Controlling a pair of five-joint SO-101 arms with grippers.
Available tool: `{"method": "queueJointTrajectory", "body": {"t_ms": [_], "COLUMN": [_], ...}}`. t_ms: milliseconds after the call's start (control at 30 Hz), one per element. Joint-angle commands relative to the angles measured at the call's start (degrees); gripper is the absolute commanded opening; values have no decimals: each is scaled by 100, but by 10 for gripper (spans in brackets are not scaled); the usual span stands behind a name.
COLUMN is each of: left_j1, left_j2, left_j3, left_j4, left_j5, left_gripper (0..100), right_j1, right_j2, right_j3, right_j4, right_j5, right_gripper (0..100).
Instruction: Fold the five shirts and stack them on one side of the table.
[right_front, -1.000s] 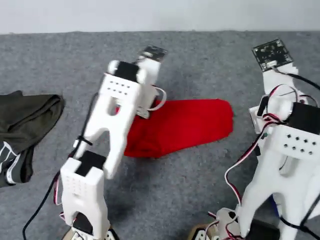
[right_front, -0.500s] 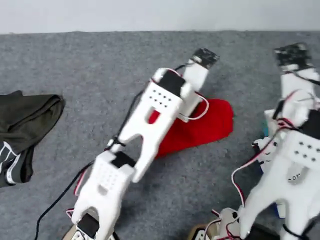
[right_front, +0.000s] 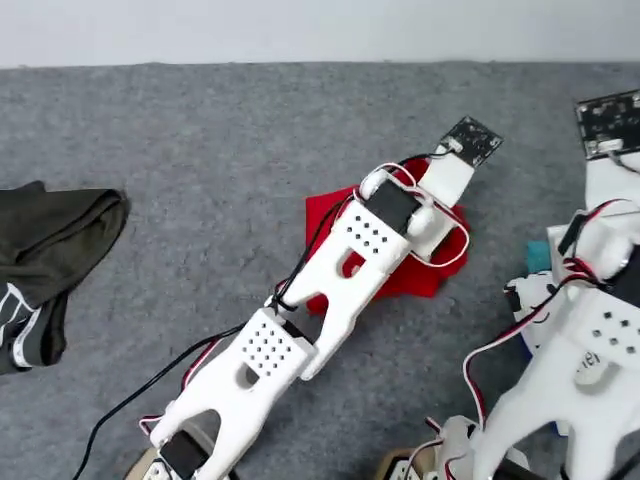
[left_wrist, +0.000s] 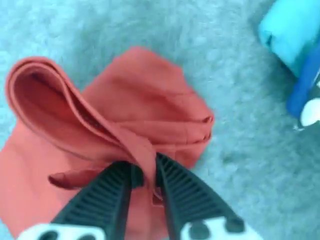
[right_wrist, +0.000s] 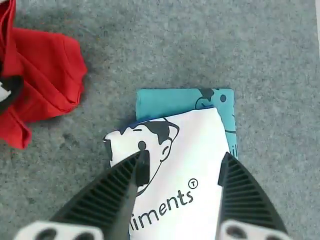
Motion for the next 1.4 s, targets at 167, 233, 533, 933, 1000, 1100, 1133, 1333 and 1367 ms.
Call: {"method": "queueJointTrajectory", "body": {"t_ms": [167,233,533,933,1000,1100,1133,1333,1367], "left_j1": [229,229,404,-264,-457,-563,-510,246,343], "left_j2": [510,642,721,-369,-642,-958,-993,-229,-62], "left_j3": [-259,-259,-347,-1262,-1262,-1262,-1270,-1235,-1244], "left_j4": [-1108,-1143,-1345,-1398,-1257,-1081,-1046,-1011,-1020], "left_j5": [53,53,53,44,44,44,53,53,44], "left_gripper": [13,19,148,199,201,201,201,202,202], "right_j1": [48,48,48,-163,-163,-171,-171,-171,-171], "right_j2": [-154,-154,-163,-163,-163,-154,-154,-163,-163], "right_j3": [-62,-62,-62,-35,-35,-35,-35,-53,-53], "right_j4": [-4,-4,13,171,171,312,321,382,435], "right_j5": [0,0,0,-35,-35,-44,-44,-44,-44], "right_gripper": [237,237,237,237,237,237,237,237,237]}}
